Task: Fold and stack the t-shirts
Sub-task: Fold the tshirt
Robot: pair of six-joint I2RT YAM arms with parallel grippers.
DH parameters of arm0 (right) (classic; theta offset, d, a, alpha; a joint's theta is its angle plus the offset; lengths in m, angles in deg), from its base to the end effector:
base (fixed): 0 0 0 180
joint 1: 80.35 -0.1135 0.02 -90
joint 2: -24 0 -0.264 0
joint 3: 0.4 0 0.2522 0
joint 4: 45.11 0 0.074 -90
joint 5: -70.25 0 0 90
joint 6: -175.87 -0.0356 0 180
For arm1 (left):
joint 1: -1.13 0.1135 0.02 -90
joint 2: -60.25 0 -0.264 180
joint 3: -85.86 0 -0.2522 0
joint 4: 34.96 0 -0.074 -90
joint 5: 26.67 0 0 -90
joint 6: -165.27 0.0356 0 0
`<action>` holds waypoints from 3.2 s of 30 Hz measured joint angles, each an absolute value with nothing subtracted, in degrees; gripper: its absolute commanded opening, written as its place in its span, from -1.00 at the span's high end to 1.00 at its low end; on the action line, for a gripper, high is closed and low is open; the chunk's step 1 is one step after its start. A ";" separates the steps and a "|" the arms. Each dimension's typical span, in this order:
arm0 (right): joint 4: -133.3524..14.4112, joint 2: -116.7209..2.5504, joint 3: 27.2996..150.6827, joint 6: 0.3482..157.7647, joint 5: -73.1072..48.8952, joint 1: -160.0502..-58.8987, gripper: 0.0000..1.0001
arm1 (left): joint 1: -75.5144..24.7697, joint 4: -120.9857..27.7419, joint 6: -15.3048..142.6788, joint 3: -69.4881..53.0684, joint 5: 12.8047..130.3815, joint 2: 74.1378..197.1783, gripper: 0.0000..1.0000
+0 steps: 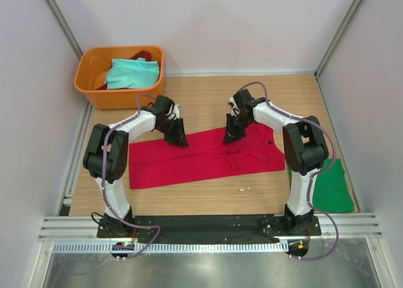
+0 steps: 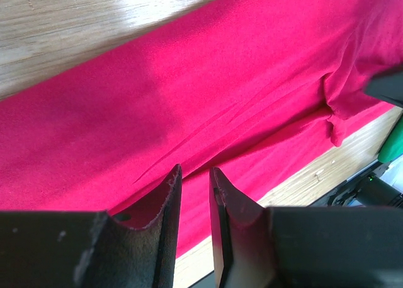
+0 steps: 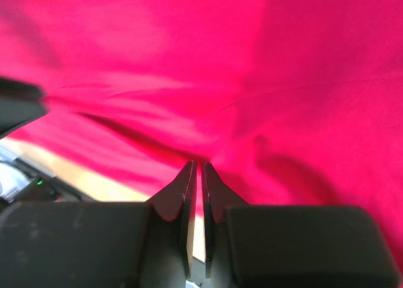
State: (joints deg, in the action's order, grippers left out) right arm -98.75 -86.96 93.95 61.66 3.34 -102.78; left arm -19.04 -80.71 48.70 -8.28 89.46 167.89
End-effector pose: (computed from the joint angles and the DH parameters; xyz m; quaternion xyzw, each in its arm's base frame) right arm 0.3572 0.1625 0.1875 -0.0193 0.9657 0.2476 0.0762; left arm 0.3463 -0.1439 0.1736 -0.0094 0.9564 -0.2788 0.0863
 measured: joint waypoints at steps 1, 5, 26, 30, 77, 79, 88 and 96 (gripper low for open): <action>-98.58 -87.94 93.91 61.66 3.06 -102.78 0.73 | -19.04 -80.71 48.70 -8.28 89.48 167.89 0.49; -98.01 -89.54 91.88 61.64 2.65 -102.78 0.73 | -19.04 -80.71 48.72 -8.28 89.53 167.89 0.49; -97.38 -64.10 77.43 56.57 0.39 -87.00 0.00 | -36.15 -75.34 51.32 7.02 88.63 173.81 0.14; -98.49 -61.02 70.41 57.47 -0.81 -81.91 0.00 | -42.42 -75.25 53.53 11.96 85.86 178.73 0.17; -96.09 -65.15 64.62 68.48 3.98 -78.44 0.15 | -48.41 -85.15 62.25 17.09 69.99 183.08 0.33; -96.00 -65.59 64.62 68.64 4.02 -78.54 0.15 | -48.41 -85.41 62.25 17.09 70.47 183.08 0.29; -95.17 -66.44 65.08 68.83 4.63 -78.76 0.23 | -48.39 -85.92 62.27 17.09 71.52 183.08 0.21; -93.86 -66.81 65.23 68.11 6.49 -78.92 0.57 | -47.95 -85.89 62.23 17.09 73.66 183.08 0.40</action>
